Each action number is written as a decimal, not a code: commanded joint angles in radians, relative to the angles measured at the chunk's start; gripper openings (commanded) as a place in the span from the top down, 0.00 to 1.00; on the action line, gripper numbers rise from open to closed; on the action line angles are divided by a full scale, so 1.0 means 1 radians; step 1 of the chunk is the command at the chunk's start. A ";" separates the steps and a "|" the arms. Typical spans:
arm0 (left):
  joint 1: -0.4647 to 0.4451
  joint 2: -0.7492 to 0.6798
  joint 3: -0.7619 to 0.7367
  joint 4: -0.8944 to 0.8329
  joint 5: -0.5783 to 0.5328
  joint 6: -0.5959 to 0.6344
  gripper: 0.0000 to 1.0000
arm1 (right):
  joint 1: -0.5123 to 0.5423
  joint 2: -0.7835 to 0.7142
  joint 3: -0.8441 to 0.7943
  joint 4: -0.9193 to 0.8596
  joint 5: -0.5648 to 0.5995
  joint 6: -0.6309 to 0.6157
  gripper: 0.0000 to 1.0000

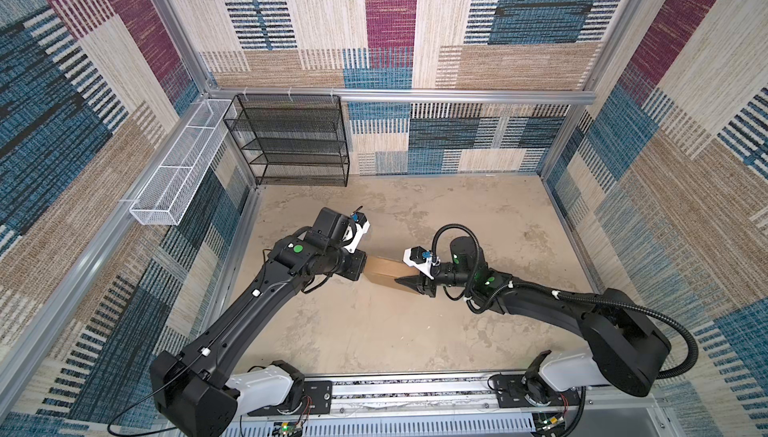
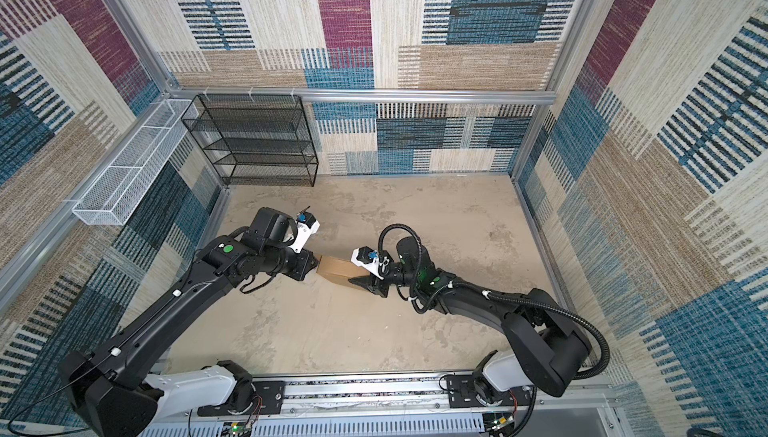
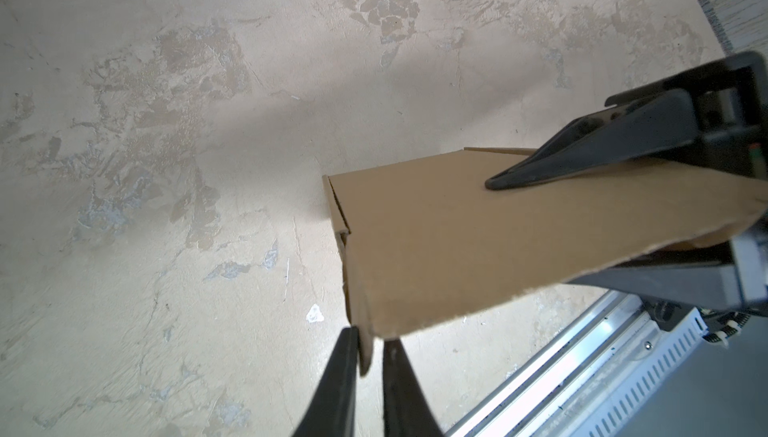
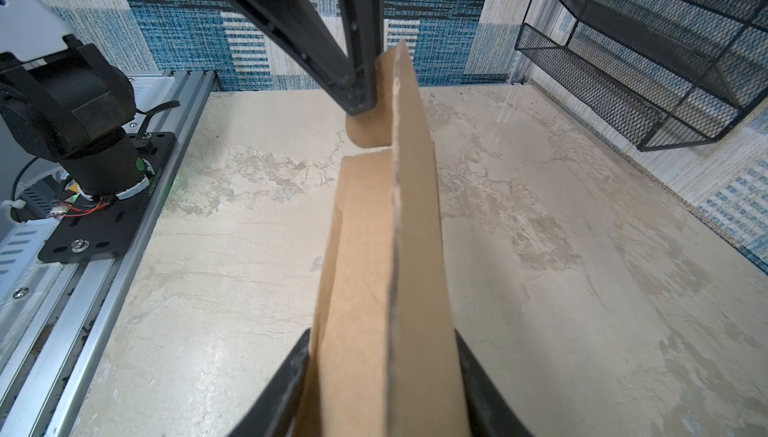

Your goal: Fold the paper box

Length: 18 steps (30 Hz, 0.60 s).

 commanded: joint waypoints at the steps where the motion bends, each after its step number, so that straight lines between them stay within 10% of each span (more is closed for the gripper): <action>1: 0.000 0.003 0.001 0.008 0.010 -0.040 0.84 | 0.001 -0.003 0.012 0.017 -0.001 -0.005 0.64; 18: -0.002 -0.004 -0.018 0.024 0.019 -0.069 0.89 | 0.001 0.002 0.014 0.018 0.001 -0.002 0.64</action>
